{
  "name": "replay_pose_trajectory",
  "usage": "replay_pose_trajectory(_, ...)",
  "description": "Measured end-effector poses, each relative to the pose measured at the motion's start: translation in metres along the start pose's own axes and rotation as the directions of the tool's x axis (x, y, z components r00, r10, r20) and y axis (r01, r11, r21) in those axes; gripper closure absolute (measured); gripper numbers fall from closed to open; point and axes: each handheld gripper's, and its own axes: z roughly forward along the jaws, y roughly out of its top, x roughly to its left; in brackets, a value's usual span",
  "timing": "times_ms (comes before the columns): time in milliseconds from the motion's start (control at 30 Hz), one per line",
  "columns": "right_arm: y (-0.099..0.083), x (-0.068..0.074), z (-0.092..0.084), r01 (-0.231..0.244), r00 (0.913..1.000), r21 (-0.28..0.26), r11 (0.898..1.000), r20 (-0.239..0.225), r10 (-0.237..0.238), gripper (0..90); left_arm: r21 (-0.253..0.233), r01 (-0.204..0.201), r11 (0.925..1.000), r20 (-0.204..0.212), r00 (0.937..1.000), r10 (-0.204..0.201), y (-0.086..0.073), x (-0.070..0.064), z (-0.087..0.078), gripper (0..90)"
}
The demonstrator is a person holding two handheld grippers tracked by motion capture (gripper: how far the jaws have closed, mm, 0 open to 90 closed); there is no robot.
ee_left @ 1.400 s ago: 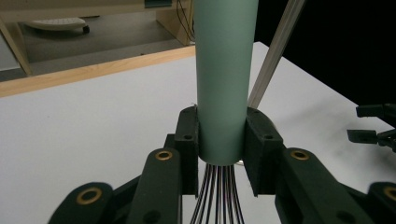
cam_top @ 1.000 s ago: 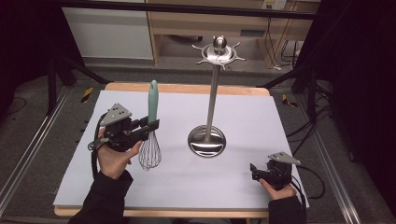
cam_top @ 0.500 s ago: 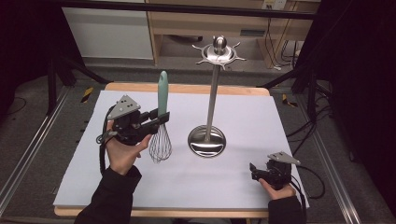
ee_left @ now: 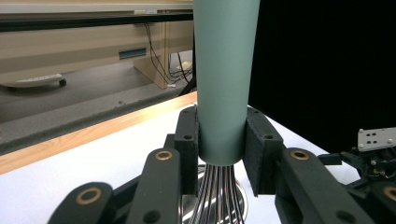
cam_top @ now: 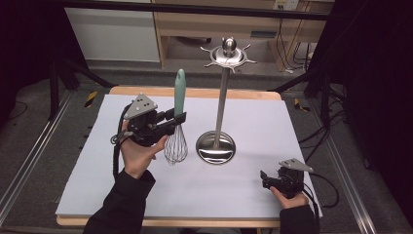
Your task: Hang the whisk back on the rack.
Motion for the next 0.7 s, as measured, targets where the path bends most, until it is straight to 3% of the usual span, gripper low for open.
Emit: replay_pose_trajectory(700, 0.0, 0.0, 0.0, -0.007, 1.0, 0.0, 1.0, 0.001, 0.007, 10.4, 0.003, -0.037, 0.9993, -0.005, 0.9993, 0.037, 0.019, -0.011, 0.01, 68.9)
